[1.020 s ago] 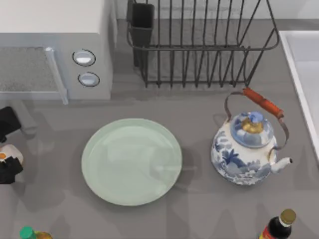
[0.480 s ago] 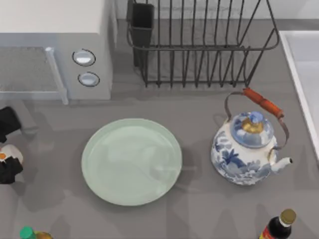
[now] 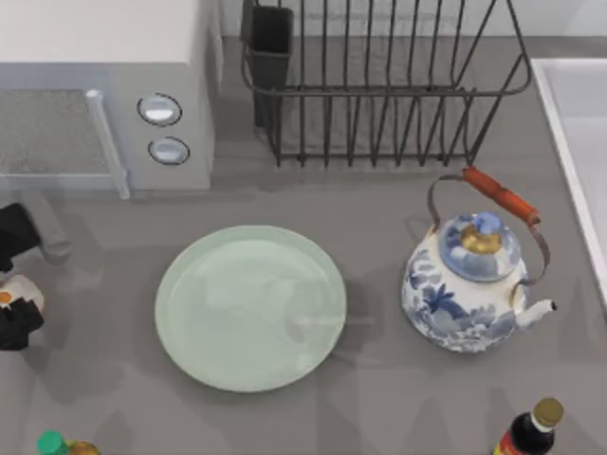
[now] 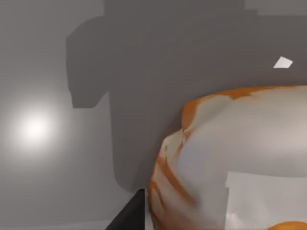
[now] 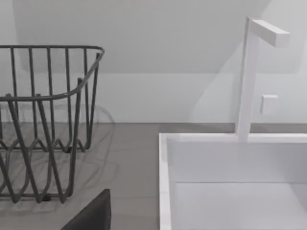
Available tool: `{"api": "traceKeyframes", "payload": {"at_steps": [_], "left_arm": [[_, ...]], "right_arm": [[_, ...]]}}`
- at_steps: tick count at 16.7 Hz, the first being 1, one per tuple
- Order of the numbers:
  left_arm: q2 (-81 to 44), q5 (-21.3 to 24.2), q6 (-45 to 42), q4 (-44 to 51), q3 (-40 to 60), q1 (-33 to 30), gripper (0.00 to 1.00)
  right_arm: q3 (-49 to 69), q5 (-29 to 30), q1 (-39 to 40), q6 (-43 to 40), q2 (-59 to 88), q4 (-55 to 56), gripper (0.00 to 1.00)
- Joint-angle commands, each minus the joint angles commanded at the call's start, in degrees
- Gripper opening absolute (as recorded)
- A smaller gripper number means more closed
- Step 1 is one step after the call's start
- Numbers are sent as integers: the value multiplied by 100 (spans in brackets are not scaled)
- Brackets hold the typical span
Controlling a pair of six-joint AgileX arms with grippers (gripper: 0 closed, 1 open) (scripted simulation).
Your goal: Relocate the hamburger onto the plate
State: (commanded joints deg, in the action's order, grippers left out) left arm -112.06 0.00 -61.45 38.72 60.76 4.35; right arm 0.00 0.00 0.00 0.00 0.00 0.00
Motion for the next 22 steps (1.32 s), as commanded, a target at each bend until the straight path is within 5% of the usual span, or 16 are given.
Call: {"api": "traceKeyframes", "payload": {"at_steps": [4, 15, 22], "left_arm": [[0, 0, 0, 0, 0, 0, 0], [1391, -68, -25, 1736, 805, 113, 0], [1210, -50, 7, 2696, 1464, 62, 0]], "right_arm": [[0, 0, 0, 0, 0, 0, 100], [0, 0, 0, 0, 0, 0, 100], [0, 0, 0, 0, 0, 0, 100]]}}
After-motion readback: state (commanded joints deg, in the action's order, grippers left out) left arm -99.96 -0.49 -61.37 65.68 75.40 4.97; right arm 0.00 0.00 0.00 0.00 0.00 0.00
